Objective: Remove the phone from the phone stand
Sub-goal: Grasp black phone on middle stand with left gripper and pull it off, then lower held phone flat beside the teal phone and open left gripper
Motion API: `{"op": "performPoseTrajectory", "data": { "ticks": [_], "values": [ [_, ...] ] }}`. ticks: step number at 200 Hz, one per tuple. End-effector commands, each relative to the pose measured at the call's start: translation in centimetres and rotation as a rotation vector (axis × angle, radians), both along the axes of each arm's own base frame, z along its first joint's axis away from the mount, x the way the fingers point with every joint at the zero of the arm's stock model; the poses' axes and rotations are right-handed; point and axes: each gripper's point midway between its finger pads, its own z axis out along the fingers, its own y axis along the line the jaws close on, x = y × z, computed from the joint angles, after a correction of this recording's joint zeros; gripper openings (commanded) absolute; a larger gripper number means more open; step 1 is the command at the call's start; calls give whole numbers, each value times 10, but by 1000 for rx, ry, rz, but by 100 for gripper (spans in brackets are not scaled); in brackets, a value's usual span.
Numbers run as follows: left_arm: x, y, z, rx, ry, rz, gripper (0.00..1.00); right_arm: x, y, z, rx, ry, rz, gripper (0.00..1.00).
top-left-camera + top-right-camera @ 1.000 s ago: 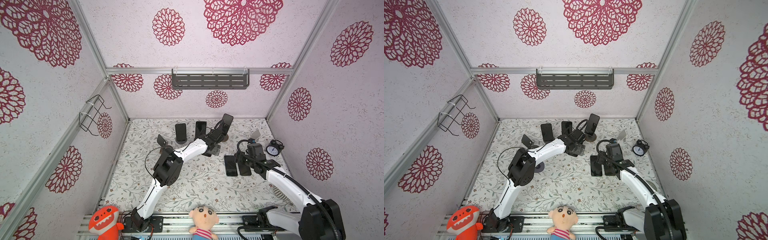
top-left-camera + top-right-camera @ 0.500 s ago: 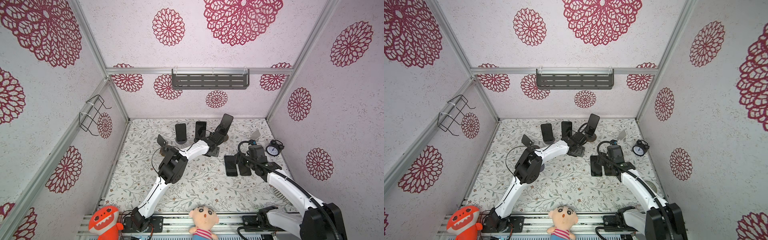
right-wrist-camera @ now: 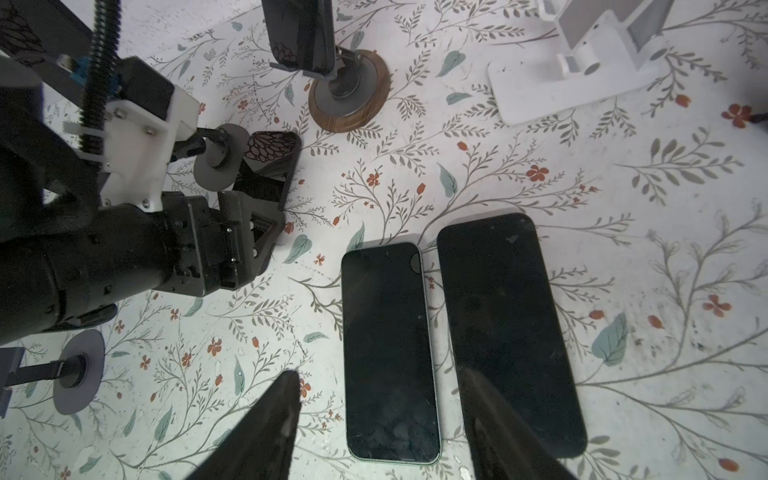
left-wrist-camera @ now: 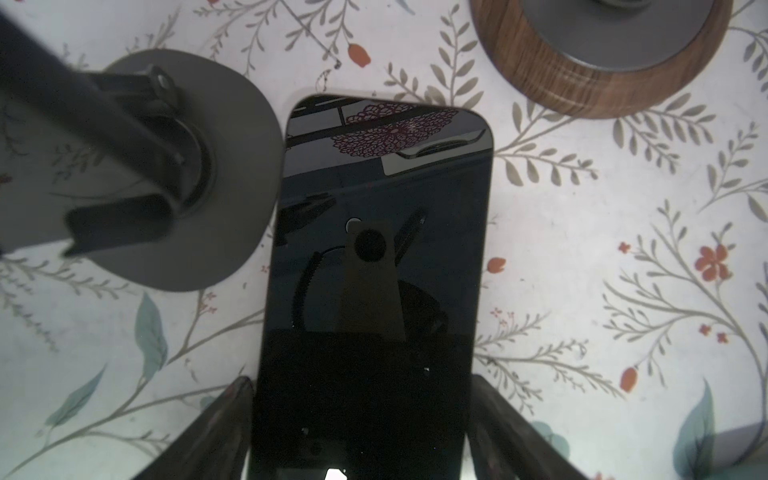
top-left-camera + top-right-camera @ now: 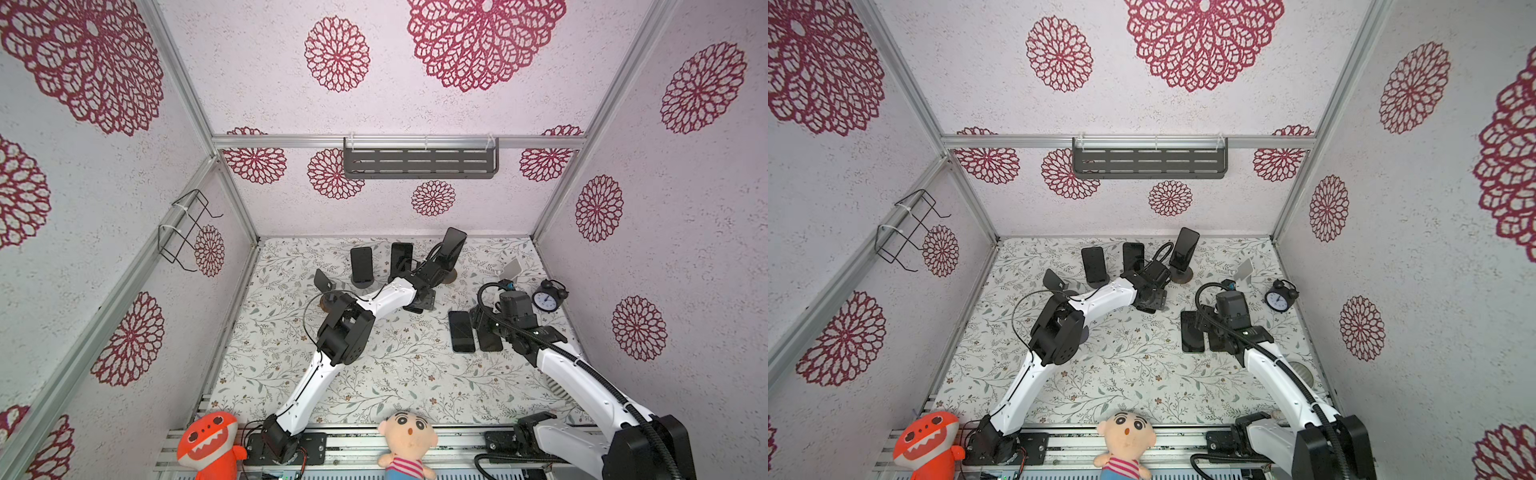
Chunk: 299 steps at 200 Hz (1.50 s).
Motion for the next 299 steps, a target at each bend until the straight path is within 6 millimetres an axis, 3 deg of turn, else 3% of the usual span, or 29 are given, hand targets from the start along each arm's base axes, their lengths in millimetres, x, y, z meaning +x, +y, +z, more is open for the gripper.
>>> {"op": "performPoseTrajectory", "data": {
  "ticks": [1,35,66,110,133,161,178,203,233,299],
  "values": [
    [-7,11,-27,23,77,29,75,1,-6,12,-24,-36,-7,65],
    [-13,12,-25,26,100,22,72,2,-9,13,-32,-37,-9,65],
    [-34,13,-20,19,142,11,70,3,-9,16,-38,-41,-7,65],
    [-96,23,-21,29,239,12,70,2,-11,14,-45,-39,-7,65],
    [-131,26,-10,21,272,20,69,1,-12,14,-45,-40,-5,66],
    [-171,17,6,-36,314,46,71,0,-13,16,-45,-47,-7,66],
    [-183,7,12,-81,320,64,75,-1,-14,18,-45,-52,-8,66],
    [-187,-10,14,-137,326,82,73,-2,-13,19,-41,-59,-3,66],
    [-177,-28,12,-220,299,127,73,-5,-16,20,-45,-62,-3,66],
    [-155,-39,-2,-250,258,268,69,-15,-25,21,-73,-72,-13,66]
  ]
}}
